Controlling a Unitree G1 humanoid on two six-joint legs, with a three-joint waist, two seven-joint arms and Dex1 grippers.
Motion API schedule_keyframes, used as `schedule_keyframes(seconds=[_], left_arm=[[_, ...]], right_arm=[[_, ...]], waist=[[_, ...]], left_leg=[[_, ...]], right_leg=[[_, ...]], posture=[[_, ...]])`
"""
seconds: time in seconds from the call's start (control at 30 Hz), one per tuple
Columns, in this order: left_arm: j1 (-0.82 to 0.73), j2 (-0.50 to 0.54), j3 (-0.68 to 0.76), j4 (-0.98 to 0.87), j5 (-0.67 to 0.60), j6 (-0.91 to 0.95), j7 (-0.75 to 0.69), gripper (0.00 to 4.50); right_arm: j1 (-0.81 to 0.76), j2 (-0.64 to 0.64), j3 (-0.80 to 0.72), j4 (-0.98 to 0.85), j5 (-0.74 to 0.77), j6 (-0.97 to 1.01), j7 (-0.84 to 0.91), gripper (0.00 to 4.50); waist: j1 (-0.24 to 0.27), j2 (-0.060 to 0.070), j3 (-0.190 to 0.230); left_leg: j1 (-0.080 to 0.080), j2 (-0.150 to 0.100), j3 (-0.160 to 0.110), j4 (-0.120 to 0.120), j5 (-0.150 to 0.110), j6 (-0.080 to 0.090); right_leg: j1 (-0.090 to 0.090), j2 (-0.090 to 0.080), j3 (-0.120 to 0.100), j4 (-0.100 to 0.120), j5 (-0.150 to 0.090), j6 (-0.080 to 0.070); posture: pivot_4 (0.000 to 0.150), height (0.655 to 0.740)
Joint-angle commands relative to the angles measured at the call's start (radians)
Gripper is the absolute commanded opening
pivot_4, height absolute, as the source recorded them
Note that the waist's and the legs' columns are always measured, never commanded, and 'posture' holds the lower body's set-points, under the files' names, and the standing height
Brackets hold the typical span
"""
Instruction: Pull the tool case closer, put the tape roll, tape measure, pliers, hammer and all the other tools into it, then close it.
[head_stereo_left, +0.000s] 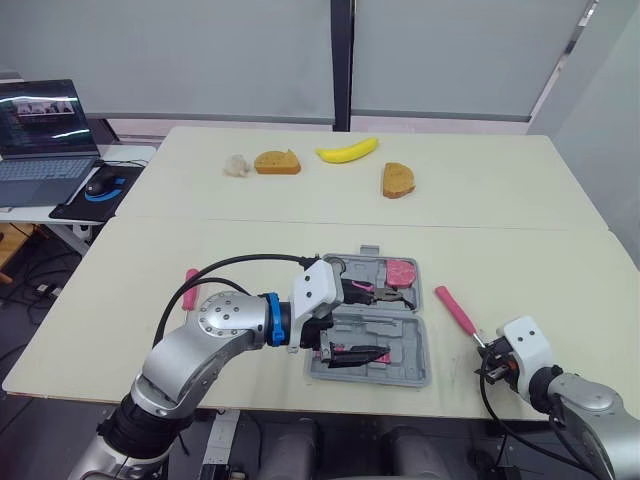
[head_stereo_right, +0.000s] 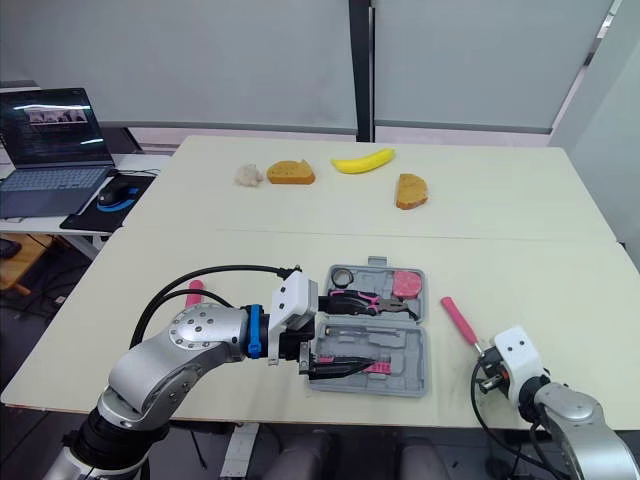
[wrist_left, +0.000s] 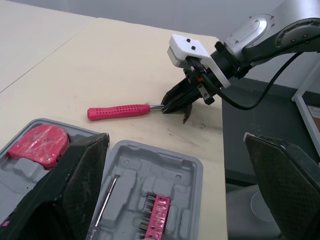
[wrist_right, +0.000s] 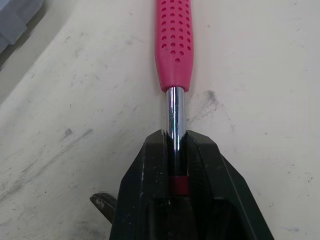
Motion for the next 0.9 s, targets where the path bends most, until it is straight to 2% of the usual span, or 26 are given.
schedule_keyframes(seconds=[0.03,0.23,0.37,0.5,0.6,0.7,0.83,0.9], left_arm=[[0.009,0.001,0.010,-0.010,0.001,-0.027,-0.003,4.50],[0.020,0.005,0.031,0.000,-0.002,-0.066,-0.015,4.50],[0.038,0.015,0.071,0.008,-0.012,-0.121,-0.036,4.50],[0.064,0.045,0.157,0.009,-0.046,-0.152,-0.064,4.50],[0.101,0.098,0.229,0.011,-0.077,-0.147,-0.100,4.50],[0.157,0.175,0.287,0.030,-0.078,-0.155,-0.149,4.50],[0.219,0.253,0.398,0.084,-0.067,-0.205,-0.185,4.50],[0.219,0.269,0.420,0.087,-0.081,-0.203,-0.192,4.50]], right_arm=[[0.016,0.007,-0.029,0.009,-0.007,0.003,-0.014,0.28],[-0.031,-0.043,-0.049,-0.039,-0.011,0.001,0.006,0.25],[-0.069,-0.161,-0.024,-0.101,-0.039,-0.017,0.075,0.24],[-0.154,-0.286,-0.012,-0.189,-0.004,0.022,0.192,0.24],[-0.217,-0.383,0.048,-0.245,0.022,0.055,0.301,0.24],[-0.308,-0.414,0.108,-0.285,0.064,0.119,0.354,0.24],[-0.487,-0.464,0.312,-0.318,0.023,0.133,0.461,0.24],[-0.584,-0.438,0.401,-0.298,0.006,0.154,0.483,0.24]], waist=[[0.000,0.000,0.000],[0.000,0.000,0.000],[-0.003,0.001,0.000],[-0.006,0.001,0.001],[-0.004,0.001,0.001],[-0.002,0.000,0.002],[-0.004,0.002,0.003],[-0.003,0.001,0.004]], left_leg=[[0.000,0.000,0.000,0.000,0.000,0.000],[0.000,0.000,0.000,0.000,0.000,0.000],[0.000,0.000,0.001,0.000,0.000,0.000],[0.000,0.001,0.001,-0.001,0.000,0.000],[0.000,0.001,0.001,-0.001,0.000,0.000],[-0.001,0.001,0.000,-0.001,0.000,0.000],[-0.001,0.001,0.000,-0.001,0.000,0.000],[-0.001,0.002,-0.001,-0.001,0.000,0.000]], right_leg=[[0.000,0.000,0.000,0.000,0.000,0.000],[0.000,0.000,0.000,0.000,0.000,0.000],[-0.001,0.000,0.000,0.000,0.000,0.000],[-0.002,0.000,0.000,0.001,0.000,0.000],[-0.001,0.000,-0.001,0.000,0.000,0.000],[-0.001,0.000,-0.001,-0.001,0.000,-0.001],[-0.003,0.000,-0.001,-0.001,0.000,-0.001],[-0.003,-0.001,-0.002,-0.001,-0.001,-0.002]], posture=[[0.150,0.7400],[0.150,0.7400],[0.150,0.7400],[0.150,0.7400],[0.150,0.7400],[0.150,0.7400],[0.150,0.7400],[0.150,0.7400]])
